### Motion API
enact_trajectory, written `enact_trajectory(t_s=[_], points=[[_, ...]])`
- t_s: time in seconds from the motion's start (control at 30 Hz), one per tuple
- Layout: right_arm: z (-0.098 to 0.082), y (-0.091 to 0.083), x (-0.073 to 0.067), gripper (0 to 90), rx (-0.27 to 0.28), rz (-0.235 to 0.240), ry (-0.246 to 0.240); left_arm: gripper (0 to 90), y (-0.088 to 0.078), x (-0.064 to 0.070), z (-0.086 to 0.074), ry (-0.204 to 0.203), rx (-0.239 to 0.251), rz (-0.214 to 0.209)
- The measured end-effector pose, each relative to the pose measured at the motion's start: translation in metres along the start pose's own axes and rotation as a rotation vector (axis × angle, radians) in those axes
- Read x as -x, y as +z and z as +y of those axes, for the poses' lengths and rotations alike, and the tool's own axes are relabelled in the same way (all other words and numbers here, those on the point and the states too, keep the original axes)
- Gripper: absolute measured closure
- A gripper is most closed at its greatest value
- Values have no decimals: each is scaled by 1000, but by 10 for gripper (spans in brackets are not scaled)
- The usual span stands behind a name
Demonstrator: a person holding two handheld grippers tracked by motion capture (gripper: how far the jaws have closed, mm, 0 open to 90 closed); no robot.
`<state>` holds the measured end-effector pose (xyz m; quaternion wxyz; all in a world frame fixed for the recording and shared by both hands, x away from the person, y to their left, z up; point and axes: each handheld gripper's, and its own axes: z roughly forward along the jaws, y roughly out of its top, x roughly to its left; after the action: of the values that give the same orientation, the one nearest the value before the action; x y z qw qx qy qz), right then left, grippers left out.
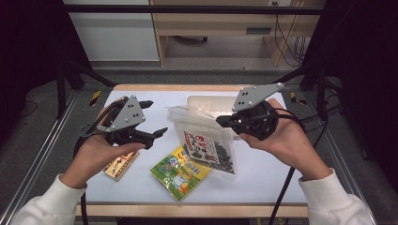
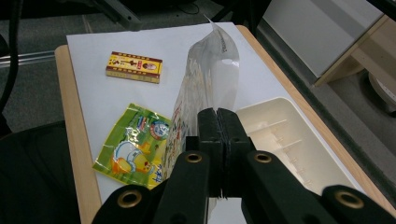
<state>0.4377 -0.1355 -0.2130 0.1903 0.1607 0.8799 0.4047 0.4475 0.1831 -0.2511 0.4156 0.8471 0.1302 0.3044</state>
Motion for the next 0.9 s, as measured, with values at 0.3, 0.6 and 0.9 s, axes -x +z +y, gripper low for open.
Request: enact_trajectory(t_s=[0.3,0.6,0.9], points=[[15,12,-1,899,5,27,-16,192,15,-8,0,30,-34,-27],[29,24,-6,899,-3,42,-37,250,40,-9,-5,32,-96,-84],[20,26,-3,898,-14,45,-22,719,52,-9,-16,3,-117,-210]])
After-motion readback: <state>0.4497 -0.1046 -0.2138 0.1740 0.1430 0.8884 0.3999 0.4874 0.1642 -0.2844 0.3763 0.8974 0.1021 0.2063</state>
